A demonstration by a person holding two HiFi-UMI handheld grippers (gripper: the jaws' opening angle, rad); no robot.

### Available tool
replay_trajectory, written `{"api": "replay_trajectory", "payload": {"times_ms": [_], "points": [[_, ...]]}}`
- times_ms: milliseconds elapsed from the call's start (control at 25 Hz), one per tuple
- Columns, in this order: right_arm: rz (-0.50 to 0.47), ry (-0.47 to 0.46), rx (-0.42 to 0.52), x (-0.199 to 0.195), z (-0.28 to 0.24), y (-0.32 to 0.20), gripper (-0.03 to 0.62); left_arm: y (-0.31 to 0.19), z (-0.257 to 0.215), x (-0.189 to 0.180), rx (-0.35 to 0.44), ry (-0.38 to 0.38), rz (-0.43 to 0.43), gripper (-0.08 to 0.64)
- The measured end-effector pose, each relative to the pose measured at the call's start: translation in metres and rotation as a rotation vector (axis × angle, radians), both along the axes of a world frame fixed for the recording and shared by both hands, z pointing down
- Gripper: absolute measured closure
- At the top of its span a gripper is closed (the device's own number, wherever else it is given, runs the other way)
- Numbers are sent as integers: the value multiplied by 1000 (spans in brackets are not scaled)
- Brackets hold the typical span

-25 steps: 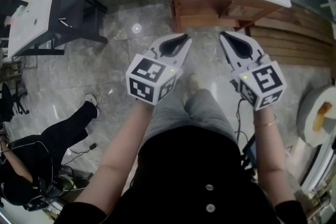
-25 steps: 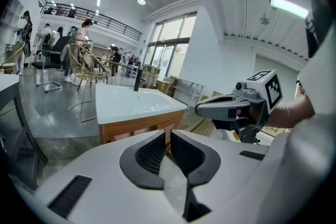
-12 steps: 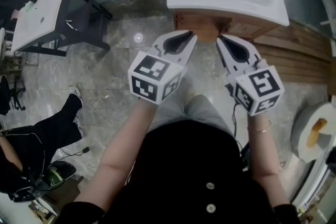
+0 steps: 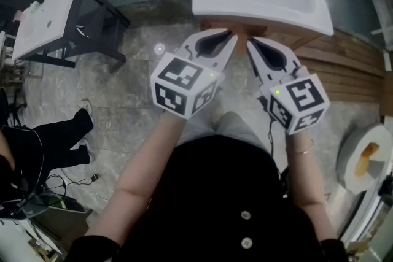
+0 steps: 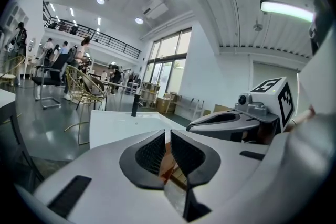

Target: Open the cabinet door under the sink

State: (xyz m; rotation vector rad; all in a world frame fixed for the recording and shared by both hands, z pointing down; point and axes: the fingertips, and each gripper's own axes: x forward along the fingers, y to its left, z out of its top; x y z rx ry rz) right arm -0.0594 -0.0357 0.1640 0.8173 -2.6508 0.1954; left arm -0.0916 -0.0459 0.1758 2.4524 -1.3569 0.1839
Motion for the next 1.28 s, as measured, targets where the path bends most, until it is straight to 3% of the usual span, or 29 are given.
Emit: {"api": "replay_trajectory", "payload": {"times_ms": [1280], "points": [[6,-23,-46,16,21,13,584,7,15,21,-42,-1,-1,520]]}}
